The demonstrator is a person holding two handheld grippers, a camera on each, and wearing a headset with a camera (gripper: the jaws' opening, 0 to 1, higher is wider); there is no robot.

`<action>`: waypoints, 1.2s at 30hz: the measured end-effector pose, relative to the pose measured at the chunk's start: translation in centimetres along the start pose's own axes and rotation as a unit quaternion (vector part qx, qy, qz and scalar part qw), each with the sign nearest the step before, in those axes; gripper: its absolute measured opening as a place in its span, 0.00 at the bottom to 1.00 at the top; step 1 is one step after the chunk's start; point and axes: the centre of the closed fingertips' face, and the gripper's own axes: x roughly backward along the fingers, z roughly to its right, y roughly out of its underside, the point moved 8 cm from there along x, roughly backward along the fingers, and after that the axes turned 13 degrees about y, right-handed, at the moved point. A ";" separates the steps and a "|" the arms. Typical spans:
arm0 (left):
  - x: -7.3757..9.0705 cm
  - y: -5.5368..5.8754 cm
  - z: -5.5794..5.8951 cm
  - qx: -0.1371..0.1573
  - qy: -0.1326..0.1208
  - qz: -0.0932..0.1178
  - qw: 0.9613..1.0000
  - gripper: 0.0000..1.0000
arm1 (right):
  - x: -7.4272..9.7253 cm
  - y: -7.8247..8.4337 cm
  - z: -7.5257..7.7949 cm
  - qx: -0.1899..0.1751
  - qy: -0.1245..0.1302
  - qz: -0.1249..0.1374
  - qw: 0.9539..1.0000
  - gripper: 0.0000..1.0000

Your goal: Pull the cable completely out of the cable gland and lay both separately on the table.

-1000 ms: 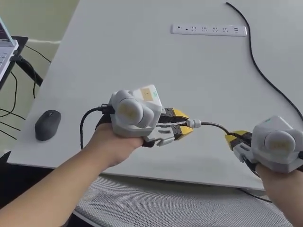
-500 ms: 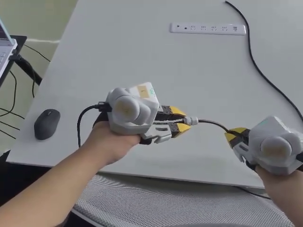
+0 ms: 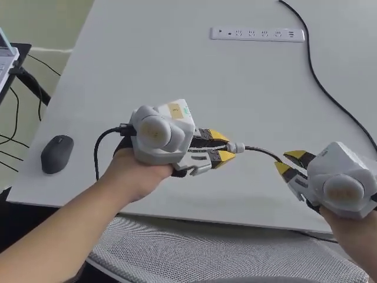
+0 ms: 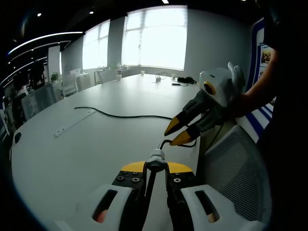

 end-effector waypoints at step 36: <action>-0.4 0.3 1.2 -0.013 0.017 -0.021 1.000 0.15 | 0.1 -4.3 -4.0 0.173 -0.071 0.065 0.980 0.01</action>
